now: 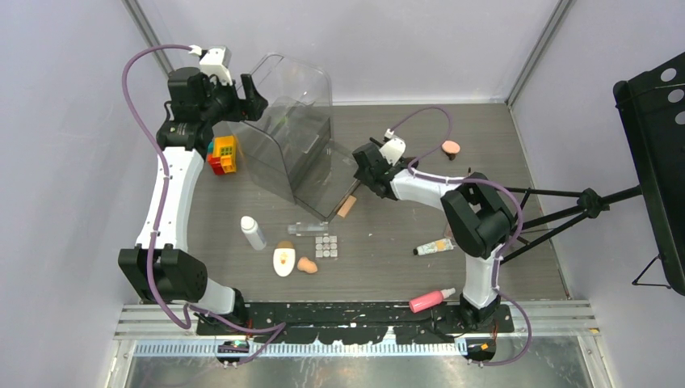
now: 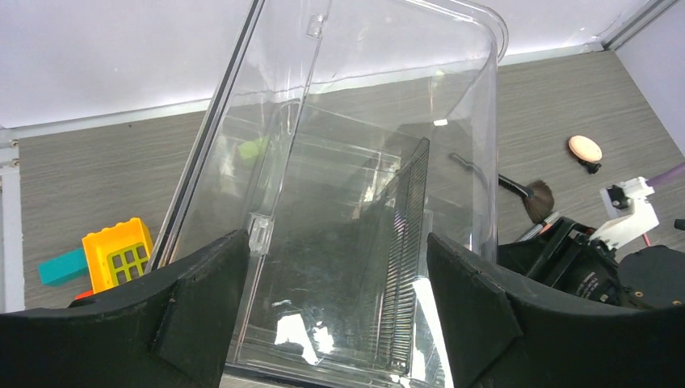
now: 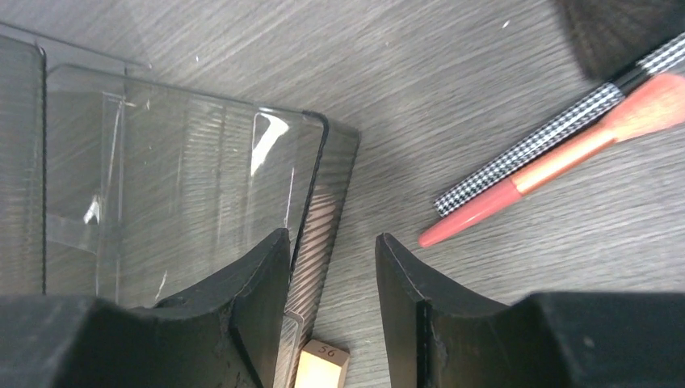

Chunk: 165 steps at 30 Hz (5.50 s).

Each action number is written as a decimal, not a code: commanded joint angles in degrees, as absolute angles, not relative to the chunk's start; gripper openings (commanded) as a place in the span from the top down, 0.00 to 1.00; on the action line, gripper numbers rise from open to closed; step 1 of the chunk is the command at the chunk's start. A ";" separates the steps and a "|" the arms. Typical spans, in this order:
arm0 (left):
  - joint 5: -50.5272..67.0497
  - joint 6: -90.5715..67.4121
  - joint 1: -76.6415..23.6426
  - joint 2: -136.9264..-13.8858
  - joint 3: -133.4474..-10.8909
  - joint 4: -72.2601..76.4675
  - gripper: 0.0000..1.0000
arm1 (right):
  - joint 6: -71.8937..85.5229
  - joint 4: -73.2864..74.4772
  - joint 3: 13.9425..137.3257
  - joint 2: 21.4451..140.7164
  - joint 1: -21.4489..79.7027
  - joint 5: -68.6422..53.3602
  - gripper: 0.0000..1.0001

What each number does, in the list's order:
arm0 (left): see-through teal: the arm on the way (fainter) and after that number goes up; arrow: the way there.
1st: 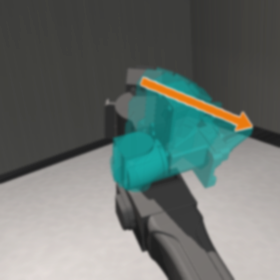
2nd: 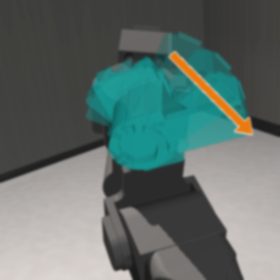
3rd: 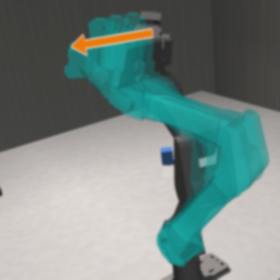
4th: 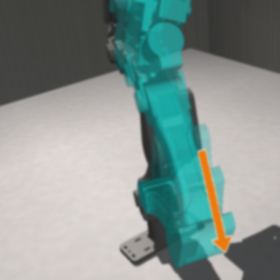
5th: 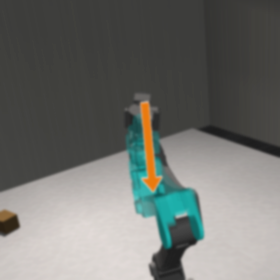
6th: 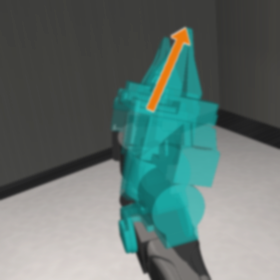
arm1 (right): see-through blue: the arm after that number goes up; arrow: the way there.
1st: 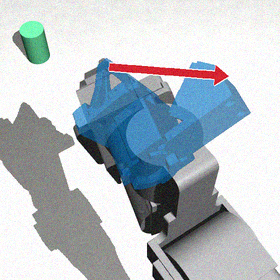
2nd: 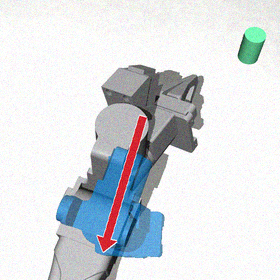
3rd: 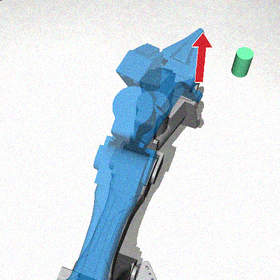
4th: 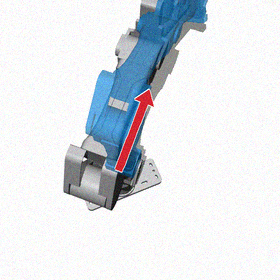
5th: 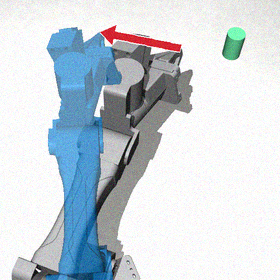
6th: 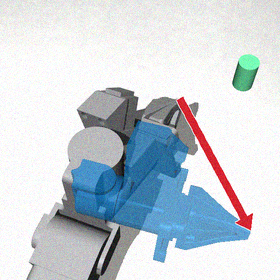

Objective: Organize the makeup
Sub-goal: Pick up the makeup brush from the center of the board, then place the makeup brush in the drawer, then pick up the makeup brush from the center of the board.

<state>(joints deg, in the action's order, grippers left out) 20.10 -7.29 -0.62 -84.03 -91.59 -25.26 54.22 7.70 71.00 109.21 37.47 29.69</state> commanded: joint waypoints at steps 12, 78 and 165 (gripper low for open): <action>21.96 -8.61 -0.26 -85.82 -91.41 -29.03 0.18 | 48.81 -2.47 77.63 115.09 35.70 22.74 0.52; 23.89 -9.67 2.50 -85.83 -91.11 -28.23 0.18 | -4.03 37.31 120.34 129.79 16.87 12.63 1.00; 25.73 -10.39 2.55 -85.51 -90.26 -27.22 0.18 | 64.03 44.48 90.07 108.74 34.77 49.18 0.34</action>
<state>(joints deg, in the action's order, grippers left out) 25.08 -9.06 2.28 -85.06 -91.59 -23.22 56.31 34.00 83.90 106.78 34.17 44.95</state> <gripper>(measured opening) 0.820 0.657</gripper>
